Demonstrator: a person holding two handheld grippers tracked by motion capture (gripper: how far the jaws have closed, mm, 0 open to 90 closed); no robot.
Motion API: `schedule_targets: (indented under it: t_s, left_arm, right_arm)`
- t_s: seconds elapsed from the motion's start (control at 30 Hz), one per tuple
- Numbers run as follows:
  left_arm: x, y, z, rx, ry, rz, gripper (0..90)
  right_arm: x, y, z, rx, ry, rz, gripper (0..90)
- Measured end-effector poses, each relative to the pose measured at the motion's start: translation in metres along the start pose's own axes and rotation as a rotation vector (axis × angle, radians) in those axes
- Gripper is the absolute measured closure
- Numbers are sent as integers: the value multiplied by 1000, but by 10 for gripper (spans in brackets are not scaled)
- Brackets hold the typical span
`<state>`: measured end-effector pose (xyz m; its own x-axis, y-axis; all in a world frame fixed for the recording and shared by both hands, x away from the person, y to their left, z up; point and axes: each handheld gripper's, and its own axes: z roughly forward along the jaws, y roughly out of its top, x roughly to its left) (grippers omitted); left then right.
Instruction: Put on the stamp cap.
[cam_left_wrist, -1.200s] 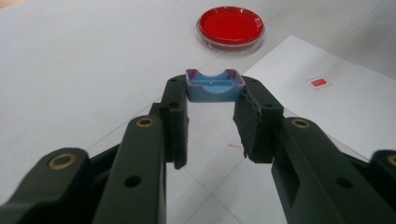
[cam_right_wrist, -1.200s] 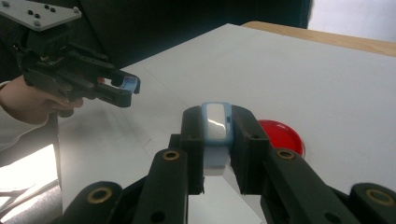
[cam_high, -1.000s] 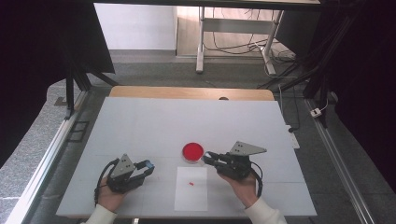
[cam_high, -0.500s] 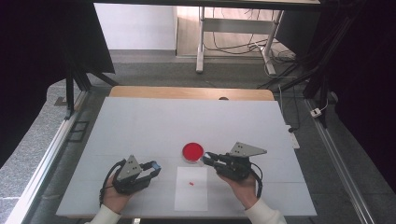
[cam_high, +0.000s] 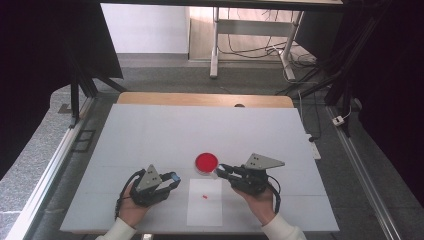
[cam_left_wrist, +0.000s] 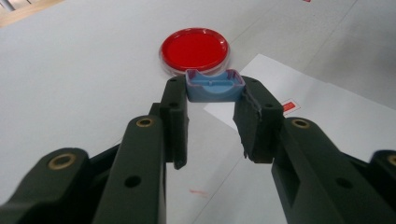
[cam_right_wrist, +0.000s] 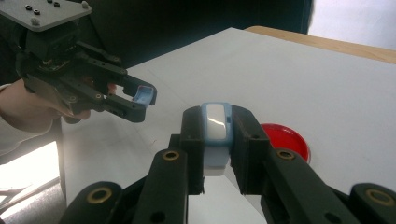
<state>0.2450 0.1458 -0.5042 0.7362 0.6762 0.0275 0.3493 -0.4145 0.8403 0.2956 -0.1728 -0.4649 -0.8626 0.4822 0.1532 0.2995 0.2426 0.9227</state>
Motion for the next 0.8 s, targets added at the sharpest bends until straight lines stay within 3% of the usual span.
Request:
schedule_targets:
  t_s: [0.57, 0.8]
  left_arm:
    - [-13, 8, 16, 15, -19, 31, 651]
    - [-16, 9, 21, 17, -22, 33, 651]
  right_arm:
    - [5, -1, 5, 3, 2, 5, 754]
    - [5, -1, 8, 1, -2, 30, 753]
